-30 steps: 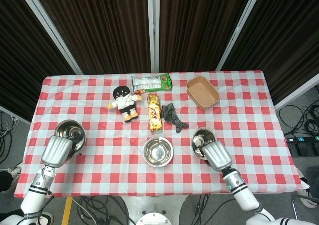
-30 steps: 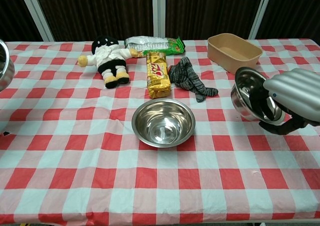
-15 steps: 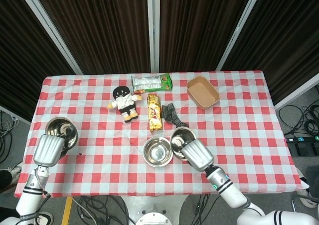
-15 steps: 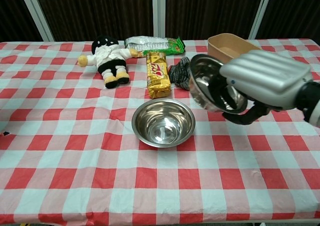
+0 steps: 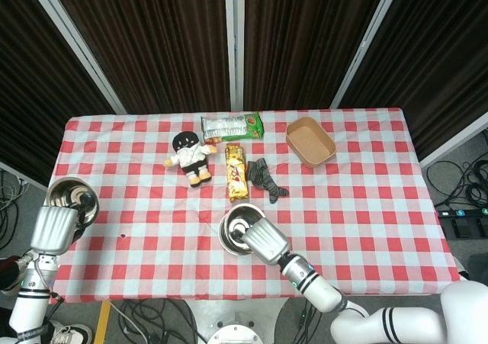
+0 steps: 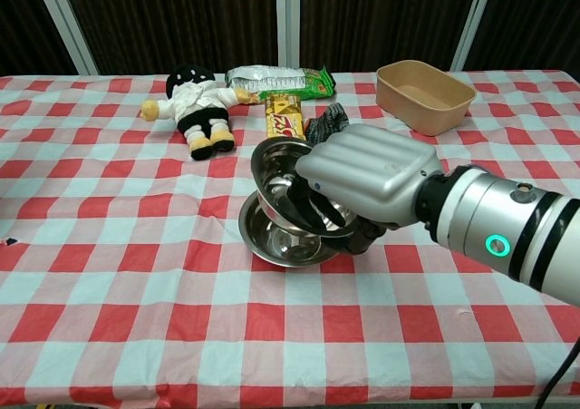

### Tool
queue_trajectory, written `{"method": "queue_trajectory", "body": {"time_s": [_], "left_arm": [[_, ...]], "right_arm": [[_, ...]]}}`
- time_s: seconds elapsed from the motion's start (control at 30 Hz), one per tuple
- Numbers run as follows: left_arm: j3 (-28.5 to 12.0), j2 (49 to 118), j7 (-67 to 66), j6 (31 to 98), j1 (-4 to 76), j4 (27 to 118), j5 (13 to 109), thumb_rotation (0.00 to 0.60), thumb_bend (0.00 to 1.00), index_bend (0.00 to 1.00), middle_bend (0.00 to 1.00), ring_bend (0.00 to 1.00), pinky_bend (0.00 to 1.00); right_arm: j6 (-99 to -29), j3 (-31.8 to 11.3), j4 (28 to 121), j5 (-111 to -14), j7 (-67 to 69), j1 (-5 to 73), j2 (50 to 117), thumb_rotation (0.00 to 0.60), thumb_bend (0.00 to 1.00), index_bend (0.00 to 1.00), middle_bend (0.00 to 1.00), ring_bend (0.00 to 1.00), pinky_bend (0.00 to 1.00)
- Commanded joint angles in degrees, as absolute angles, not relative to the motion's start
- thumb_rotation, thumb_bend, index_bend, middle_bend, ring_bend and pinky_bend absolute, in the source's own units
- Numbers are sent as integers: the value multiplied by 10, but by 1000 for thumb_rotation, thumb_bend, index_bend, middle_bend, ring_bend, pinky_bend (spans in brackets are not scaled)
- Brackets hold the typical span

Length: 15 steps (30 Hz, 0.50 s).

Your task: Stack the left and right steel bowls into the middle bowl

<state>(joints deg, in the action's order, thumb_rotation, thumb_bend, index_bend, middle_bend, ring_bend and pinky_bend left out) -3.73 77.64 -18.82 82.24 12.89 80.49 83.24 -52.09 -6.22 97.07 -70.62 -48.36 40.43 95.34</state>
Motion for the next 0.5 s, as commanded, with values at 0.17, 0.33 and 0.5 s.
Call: {"method": "queue_trajectory", "body": {"time_s": [0.17,0.33,0.5], "left_arm": [[-37,779,-183,820,128,798,832,600,344,742,770,923,940],[-39,780,-183,821,129,801,835,600,344,742,770,923,940],[-35,775,-184,820,134,824,848,600,344,742,769,923,939]], "right_arm": [[-511,-57,975,-685,-491,422,940,600,69,476,447,745,716],[-537,-56,1004,-687,-491,419,912,600,48,427,387,733,716],[-621,-50,1080,-733,-463,377,829,600,39,422,416,731,716]]}}
